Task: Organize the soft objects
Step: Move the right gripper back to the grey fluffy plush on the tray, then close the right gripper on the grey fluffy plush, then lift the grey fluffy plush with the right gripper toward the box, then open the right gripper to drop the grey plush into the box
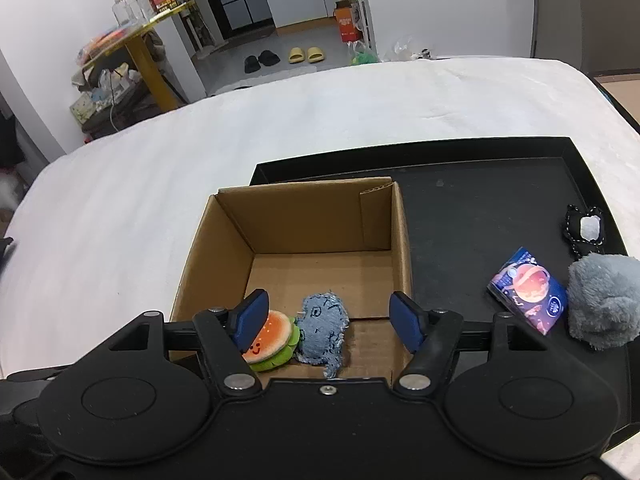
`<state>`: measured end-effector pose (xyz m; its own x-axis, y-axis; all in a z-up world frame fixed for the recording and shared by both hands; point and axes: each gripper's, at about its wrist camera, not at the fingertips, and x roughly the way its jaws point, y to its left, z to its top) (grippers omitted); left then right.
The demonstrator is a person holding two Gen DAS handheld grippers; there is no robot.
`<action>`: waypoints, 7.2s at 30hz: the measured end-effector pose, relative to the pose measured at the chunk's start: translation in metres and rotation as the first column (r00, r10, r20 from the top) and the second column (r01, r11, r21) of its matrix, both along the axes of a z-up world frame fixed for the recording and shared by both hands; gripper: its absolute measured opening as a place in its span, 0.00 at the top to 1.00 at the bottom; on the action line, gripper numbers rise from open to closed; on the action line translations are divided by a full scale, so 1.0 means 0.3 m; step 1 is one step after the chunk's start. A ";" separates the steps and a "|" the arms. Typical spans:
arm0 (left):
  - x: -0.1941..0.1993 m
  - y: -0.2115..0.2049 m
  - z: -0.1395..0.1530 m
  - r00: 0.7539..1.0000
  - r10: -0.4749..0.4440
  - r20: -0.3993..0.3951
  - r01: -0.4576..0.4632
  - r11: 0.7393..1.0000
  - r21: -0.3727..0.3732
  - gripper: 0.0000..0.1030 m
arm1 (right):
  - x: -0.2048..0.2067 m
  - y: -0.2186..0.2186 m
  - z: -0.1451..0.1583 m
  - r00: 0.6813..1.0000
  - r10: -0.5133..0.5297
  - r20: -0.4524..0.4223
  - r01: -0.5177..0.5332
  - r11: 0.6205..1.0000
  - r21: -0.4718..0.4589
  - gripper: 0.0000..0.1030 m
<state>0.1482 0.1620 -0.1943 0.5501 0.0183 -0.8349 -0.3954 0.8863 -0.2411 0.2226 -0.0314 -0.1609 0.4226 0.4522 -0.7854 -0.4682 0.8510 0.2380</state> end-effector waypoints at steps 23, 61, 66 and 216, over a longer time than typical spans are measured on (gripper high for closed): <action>0.056 -0.105 0.032 1.000 -0.012 -0.020 0.013 0.997 0.079 0.35 | 0.046 -0.234 -0.020 0.995 -0.102 0.016 0.102 0.995 -0.021 0.14; 0.186 -0.175 0.006 0.995 0.065 -0.075 -0.049 0.980 0.193 0.28 | 0.321 -0.544 -0.125 0.971 -0.236 0.040 0.239 0.958 -0.156 0.13; 0.179 -0.166 0.012 0.995 0.069 -0.070 -0.055 0.981 0.187 0.28 | 0.319 -0.532 -0.187 0.973 -0.230 0.021 0.230 0.953 -0.197 0.12; 0.056 -0.074 0.037 0.999 0.027 0.022 -0.028 0.999 0.028 0.27 | 0.159 -0.251 0.076 0.987 -0.158 0.033 0.159 0.987 -0.025 0.07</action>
<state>0.1649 0.1397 -0.1832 0.5673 0.0570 -0.8216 -0.4148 0.8816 -0.2252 0.2704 -0.1066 -0.1381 0.5113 0.3558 -0.7823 -0.3335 0.9211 0.2010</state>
